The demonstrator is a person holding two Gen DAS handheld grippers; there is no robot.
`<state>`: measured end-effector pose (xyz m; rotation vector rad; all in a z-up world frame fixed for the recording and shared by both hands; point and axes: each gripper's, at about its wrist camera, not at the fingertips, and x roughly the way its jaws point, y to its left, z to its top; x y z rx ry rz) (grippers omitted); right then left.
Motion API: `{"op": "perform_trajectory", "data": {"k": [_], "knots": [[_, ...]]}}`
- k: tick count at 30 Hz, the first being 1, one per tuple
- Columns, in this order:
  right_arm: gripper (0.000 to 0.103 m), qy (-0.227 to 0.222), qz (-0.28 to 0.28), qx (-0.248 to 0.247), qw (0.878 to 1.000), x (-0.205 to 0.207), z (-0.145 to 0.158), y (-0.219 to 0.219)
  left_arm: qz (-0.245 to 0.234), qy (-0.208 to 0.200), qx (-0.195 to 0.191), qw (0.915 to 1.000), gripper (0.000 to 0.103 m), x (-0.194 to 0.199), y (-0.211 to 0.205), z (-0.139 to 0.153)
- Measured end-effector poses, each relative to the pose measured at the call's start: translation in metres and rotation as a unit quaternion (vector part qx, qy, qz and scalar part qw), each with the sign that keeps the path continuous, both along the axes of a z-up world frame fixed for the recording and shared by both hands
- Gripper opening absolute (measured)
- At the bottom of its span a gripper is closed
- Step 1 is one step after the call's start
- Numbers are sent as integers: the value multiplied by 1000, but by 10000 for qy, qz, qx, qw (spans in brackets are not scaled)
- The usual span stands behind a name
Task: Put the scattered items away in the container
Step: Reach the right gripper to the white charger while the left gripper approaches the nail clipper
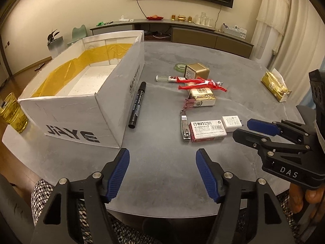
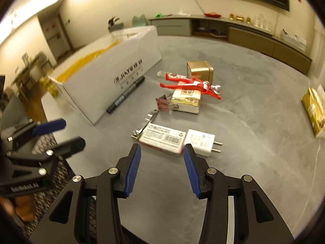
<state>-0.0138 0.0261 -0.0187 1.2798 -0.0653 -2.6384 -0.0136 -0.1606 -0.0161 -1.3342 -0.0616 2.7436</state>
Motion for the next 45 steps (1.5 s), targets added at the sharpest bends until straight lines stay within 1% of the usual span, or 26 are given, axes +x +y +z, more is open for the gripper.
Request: {"op": "perform_trajectory", "data": {"k": [3, 6, 8, 10, 12, 16, 20, 24, 26, 29, 34, 36, 40, 42, 44, 45], "knots": [[49, -203, 417, 192, 9987, -10, -3, -1, -22, -59, 86, 9999, 69, -6, -1, -5], [50, -231, 881, 593, 9941, -17, -5, 1, -57, -146, 166, 9997, 69, -13, -2, -12], [55, -169, 869, 667, 9938, -21, -10, 11, -83, -230, 204, 9995, 69, -18, -1, -18], [55, -188, 744, 440, 9961, -26, -16, 23, -96, -296, 232, 9992, 69, -24, 1, -23], [55, -252, 707, 399, 9964, -30, -22, 25, -138, -356, 246, 9990, 69, -32, 5, -27], [55, -278, 868, 694, 9934, -34, -31, 19, -249, -391, 245, 9986, 69, -49, 18, -36], [55, -224, 964, 938, 9907, -43, -33, 20, -350, -428, 210, 9983, 69, -68, 30, -45], [55, -322, 1139, 1066, 9872, -55, -43, 24, -411, -408, 66, 9983, 69, -85, 40, -55], [55, -353, 1229, 909, 9876, -60, -45, 27, -365, -400, 149, 9984, 69, -92, 37, -61], [53, -708, 1075, 484, 9905, -69, -49, 38, -298, -362, 353, 9983, 69, -98, 28, -63], [53, -889, 729, 352, 9927, -78, -51, 51, -74, -286, 352, 9989, 68, -104, 12, -65], [54, -865, 733, 391, 9928, -80, -51, 49, -59, -286, 397, 9988, 65, -104, 8, -66], [54, -717, 1002, 771, 9894, -80, -54, 40, -262, -349, 332, 9985, 63, -97, 11, -67], [54, -695, 1110, 951, 9868, -82, -57, 38, -415, -353, 92, 9985, 63, -92, 18, -69], [53, -748, 1117, 814, 9876, -87, -60, 43, -524, -244, -268, 9980, 60, -88, 26, -70], [48, -787, 1084, 710, 9884, -89, -59, 47, -543, -184, -322, 9978, 55, -87, 27, -69]]}}
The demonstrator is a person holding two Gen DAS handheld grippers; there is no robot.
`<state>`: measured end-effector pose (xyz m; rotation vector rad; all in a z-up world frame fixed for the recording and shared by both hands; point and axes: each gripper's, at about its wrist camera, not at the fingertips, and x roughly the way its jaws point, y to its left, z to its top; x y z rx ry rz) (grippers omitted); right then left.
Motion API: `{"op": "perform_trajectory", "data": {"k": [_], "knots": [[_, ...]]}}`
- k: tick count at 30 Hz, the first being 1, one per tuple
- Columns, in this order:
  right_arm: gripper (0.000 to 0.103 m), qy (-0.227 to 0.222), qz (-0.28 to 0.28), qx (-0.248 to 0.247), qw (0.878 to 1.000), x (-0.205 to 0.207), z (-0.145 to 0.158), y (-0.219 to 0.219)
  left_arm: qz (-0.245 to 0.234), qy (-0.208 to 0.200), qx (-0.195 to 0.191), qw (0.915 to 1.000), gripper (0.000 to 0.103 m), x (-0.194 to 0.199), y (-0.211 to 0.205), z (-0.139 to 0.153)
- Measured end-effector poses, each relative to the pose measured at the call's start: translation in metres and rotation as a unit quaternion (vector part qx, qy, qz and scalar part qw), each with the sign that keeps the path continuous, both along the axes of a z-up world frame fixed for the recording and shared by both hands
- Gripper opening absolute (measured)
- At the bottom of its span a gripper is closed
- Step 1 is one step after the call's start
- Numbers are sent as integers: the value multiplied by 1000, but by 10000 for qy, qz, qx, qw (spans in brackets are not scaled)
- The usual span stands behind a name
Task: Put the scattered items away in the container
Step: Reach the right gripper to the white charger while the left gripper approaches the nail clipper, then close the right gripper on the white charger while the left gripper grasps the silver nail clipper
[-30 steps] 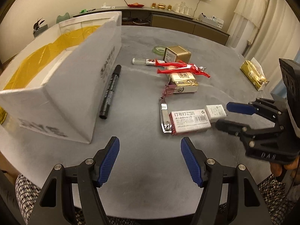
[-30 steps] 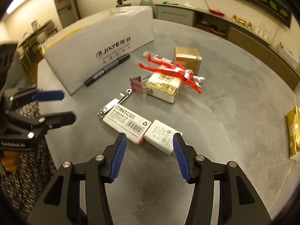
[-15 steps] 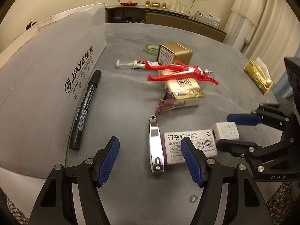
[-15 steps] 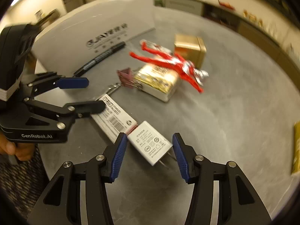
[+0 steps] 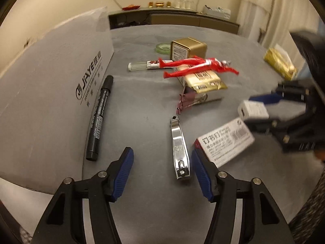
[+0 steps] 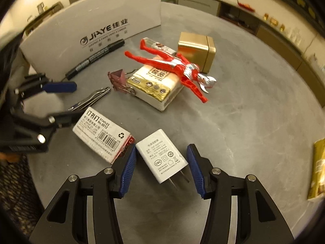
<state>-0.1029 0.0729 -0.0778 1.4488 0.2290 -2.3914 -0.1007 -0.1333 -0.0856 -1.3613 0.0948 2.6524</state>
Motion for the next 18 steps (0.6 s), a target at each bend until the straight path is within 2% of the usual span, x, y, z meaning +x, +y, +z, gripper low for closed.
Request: {"op": "perform_trajectory", "data": {"k": [1, 2, 4, 5, 6, 7, 11, 13, 14, 18], "knots": [[48, -49, -69, -81, 9999, -2, 1, 4, 18, 9, 37, 10000, 46, -1, 1, 0], [48, -97, -154, -183, 9997, -5, 1, 8, 5, 13, 73, 10000, 42, -4, 1, 1], [48, -168, -246, -360, 9989, -6, 2, 13, -59, 43, 63, 10000, 25, -10, 5, 1], [48, -178, -252, -388, 9988, -6, 2, 14, -108, 54, 73, 9999, 22, -13, 7, 1], [48, -174, -246, -392, 9988, -6, 2, 14, 313, 72, 65, 9995, 17, -16, 11, 1], [48, -163, -229, -382, 9989, -5, 2, 13, 815, 97, 41, 9966, 15, -19, 15, -1], [50, -39, -89, -244, 9997, -2, 1, 6, 785, 163, 7, 9968, 14, -22, 17, -3], [42, -104, -126, -393, 9991, -3, 2, 8, 867, 131, 108, 9961, 14, -19, 16, -2], [33, -181, -183, -568, 9981, -5, 3, 11, 948, 103, 172, 9953, 14, -19, 14, -2], [32, -291, -364, -802, 9957, -6, 4, 18, 1074, 56, 259, 9939, 14, -13, 9, 2]]}}
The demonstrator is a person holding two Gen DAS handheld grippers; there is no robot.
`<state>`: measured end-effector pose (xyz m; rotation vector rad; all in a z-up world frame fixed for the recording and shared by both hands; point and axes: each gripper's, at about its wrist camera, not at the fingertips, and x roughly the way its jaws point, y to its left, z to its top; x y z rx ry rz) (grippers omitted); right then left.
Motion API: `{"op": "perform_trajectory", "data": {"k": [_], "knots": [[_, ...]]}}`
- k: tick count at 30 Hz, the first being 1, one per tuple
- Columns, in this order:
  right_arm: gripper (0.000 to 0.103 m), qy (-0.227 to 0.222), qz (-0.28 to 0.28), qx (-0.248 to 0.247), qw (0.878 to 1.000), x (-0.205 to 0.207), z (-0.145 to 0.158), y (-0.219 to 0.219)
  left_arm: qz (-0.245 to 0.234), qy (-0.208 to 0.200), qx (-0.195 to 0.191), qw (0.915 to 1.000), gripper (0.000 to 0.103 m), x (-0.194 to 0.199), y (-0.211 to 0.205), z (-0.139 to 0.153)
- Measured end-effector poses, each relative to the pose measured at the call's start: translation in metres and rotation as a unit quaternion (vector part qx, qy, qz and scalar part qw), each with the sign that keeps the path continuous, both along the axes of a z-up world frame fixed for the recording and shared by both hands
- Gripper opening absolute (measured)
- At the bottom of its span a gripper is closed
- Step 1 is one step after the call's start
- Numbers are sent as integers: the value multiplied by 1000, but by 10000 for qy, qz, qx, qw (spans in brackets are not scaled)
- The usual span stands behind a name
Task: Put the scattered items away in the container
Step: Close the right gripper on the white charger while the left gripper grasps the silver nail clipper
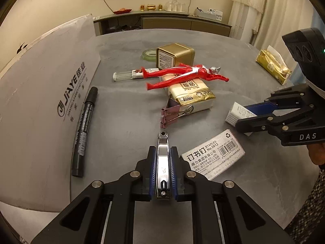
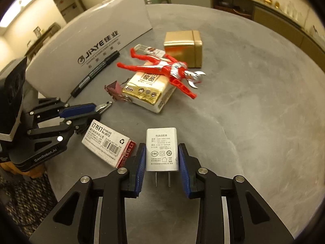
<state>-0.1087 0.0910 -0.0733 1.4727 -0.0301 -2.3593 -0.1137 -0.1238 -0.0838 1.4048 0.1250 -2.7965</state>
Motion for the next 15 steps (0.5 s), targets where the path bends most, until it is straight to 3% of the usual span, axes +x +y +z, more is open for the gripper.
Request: {"op": "perform_trajectory", "data": {"k": [15], "knots": [[32, 379, -224, -138, 9989, 17, 25, -6, 94, 354, -71, 9993, 14, 22, 0, 53]]}}
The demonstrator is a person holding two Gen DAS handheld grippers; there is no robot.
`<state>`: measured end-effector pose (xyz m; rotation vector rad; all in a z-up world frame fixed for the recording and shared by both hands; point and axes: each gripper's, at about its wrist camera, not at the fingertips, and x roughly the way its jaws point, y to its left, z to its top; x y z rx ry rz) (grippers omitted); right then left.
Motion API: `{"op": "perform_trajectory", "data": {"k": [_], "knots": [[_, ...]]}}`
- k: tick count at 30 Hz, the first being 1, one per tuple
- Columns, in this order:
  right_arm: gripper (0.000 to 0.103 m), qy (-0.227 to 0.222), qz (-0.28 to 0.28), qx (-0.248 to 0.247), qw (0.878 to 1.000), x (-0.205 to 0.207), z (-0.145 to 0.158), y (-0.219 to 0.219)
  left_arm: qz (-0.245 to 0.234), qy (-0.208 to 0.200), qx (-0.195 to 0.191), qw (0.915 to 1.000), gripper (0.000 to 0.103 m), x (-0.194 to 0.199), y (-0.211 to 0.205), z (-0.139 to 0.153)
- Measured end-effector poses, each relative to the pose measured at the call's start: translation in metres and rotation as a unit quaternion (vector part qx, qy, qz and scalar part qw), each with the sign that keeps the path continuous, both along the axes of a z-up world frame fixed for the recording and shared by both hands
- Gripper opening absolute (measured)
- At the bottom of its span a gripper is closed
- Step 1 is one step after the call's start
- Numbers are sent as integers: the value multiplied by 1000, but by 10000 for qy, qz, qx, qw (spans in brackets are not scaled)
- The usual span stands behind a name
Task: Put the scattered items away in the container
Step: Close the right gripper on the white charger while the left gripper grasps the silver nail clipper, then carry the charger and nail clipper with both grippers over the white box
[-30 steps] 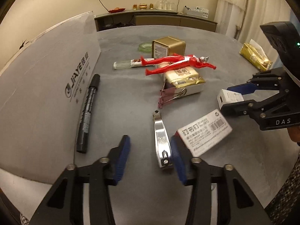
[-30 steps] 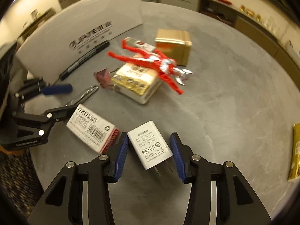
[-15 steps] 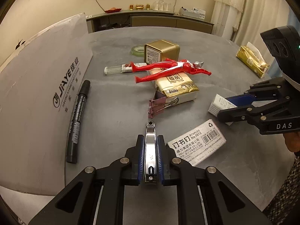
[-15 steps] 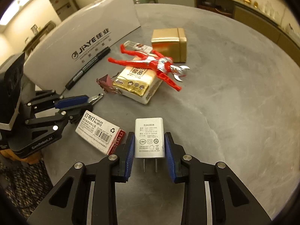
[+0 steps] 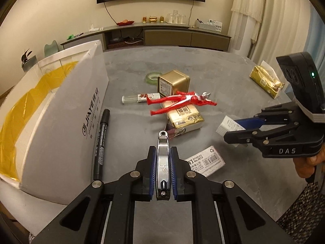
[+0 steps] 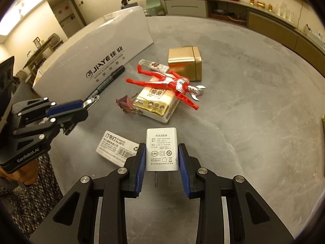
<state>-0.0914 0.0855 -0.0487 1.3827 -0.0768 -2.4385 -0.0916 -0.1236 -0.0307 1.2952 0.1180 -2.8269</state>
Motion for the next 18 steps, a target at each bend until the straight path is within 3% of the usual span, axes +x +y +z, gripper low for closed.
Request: {"op": "perform_trajectory", "data": {"k": [18], "knots": [[32, 571, -272, -239, 9977, 8, 45, -33, 268, 381, 122, 9988, 14, 13, -22, 54]]}}
